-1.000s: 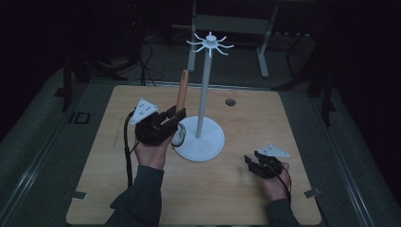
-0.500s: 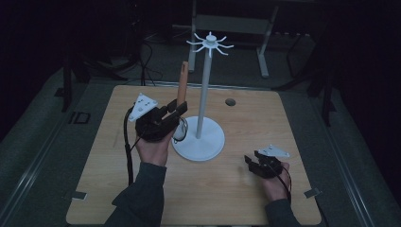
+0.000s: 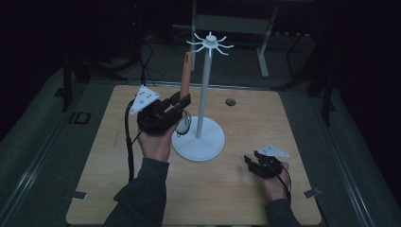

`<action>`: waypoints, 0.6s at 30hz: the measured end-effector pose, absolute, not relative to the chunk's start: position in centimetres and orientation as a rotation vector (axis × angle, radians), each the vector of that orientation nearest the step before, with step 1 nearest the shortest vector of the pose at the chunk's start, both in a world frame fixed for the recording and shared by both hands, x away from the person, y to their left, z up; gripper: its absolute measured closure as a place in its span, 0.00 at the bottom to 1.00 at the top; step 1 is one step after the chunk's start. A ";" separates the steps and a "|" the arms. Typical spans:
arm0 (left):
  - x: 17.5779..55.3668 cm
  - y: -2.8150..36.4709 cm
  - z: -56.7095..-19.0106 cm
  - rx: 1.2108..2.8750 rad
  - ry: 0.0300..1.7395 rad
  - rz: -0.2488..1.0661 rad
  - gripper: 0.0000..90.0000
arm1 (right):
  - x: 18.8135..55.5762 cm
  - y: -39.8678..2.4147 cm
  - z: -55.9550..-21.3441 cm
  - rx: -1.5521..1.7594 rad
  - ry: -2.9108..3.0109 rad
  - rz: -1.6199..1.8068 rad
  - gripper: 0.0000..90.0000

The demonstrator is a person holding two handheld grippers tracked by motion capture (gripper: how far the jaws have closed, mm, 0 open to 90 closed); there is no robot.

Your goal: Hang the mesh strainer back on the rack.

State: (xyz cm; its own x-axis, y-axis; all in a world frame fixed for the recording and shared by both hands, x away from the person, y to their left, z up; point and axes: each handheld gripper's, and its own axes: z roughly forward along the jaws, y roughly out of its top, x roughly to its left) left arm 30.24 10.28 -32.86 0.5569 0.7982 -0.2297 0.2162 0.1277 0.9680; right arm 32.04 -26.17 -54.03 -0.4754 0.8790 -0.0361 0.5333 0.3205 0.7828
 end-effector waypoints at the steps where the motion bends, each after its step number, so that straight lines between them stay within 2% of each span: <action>1: 30.3 10.2 -32.8 1.418 0.937 0.531 0.77 | 32.0 -26.2 -54.0 1.245 2.131 1.002 0.56; 18: 30.9 9.9 -32.0 1.418 0.943 0.548 0.77 | 32.0 -26.3 -54.0 1.249 2.123 1.004 0.56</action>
